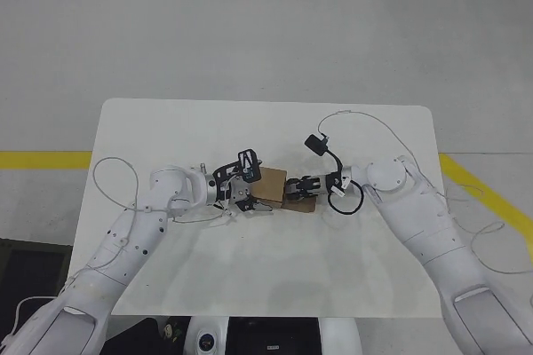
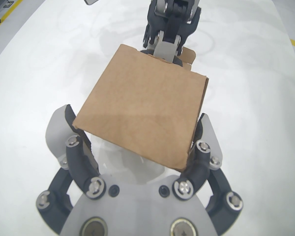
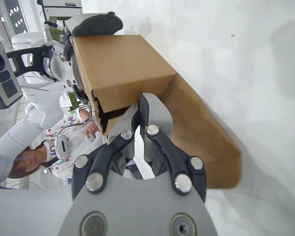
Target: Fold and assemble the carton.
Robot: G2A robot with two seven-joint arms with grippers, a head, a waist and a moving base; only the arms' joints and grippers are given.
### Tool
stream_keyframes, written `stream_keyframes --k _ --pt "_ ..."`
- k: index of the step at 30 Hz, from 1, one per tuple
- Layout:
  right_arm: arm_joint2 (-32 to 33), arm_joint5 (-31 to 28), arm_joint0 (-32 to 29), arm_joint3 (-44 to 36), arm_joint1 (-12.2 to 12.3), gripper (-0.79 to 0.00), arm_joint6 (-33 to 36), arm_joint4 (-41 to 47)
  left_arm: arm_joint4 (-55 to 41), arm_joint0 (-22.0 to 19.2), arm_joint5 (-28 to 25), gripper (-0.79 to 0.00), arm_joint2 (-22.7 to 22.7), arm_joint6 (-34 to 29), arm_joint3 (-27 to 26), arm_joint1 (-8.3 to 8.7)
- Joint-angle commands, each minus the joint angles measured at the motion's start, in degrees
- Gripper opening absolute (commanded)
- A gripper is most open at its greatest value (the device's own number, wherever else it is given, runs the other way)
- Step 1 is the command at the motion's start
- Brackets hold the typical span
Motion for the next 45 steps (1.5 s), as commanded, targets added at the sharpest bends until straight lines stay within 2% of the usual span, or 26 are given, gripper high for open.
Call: stream_keyframes --k 1,8,9,11,17,20,25,28,45 --pt "2.12 1.45 -1.18 -2.68 0.98 -0.785 0.57 -1.08 -0.09 0.06 -0.04 0.0 -0.02 -0.07 -0.12 -0.01" --pt "9.77 8.87 -6.26 -14.5 4.6 -0.785 4.64 -7.8 0.1 0.34 0.15 0.0 -0.2 -0.01 -0.54 0.02" --pt "10.67 10.02 -7.13 -16.13 5.03 -0.733 5.32 -8.75 0.12 0.38 0.14 0.0 -0.24 -0.02 -0.58 0.03" --pt "12.28 11.61 -8.88 -18.58 5.8 -0.73 6.42 -10.34 0.09 0.47 0.23 0.0 -0.34 -0.01 -0.65 0.05" --pt "15.59 12.05 -13.26 -21.66 7.14 -0.699 6.78 -11.03 0.01 0.67 0.11 0.0 -0.53 -0.05 -0.85 0.09" --pt "16.31 11.53 -14.21 -21.58 7.51 -0.65 6.73 -11.13 0.02 0.75 0.12 0.0 -0.59 -0.11 -0.95 0.09" --pt "15.37 10.08 -13.89 -19.77 7.54 -0.64 5.97 -11.31 0.06 0.82 0.26 0.0 -0.7 -0.22 -1.03 0.1" --pt "14.06 8.76 -13.11 -18.03 7.28 -0.603 4.59 -11.2 0.01 0.85 0.38 0.0 -0.74 -0.21 -1.03 0.08" --pt "5.56 5.2 -7.16 -8.7 4.81 -0.597 2.12 -6.88 0.07 0.8 0.35 0.0 -0.77 -0.1 -1.05 -0.01"
